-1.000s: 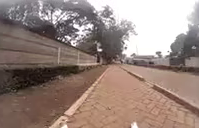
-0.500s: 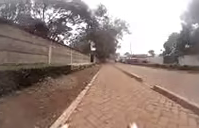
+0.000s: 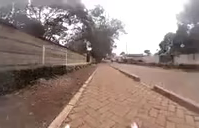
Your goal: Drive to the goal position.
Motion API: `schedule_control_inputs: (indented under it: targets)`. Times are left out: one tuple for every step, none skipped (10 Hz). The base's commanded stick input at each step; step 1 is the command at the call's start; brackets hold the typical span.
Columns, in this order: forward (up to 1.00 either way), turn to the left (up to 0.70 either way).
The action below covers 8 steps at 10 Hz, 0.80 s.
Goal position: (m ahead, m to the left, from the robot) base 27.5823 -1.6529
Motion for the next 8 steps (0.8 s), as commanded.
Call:
schedule_control_inputs:
  targets:
    - [0.7,-0.35]
    - [0.7,-0.35]
    - [0.7,-0.35]
    - [0.7,-0.35]
    - [0.7,-0.3]
    - [0.7,-0.2]
    - [0.7,0.0]
    - [0.7,0.0]
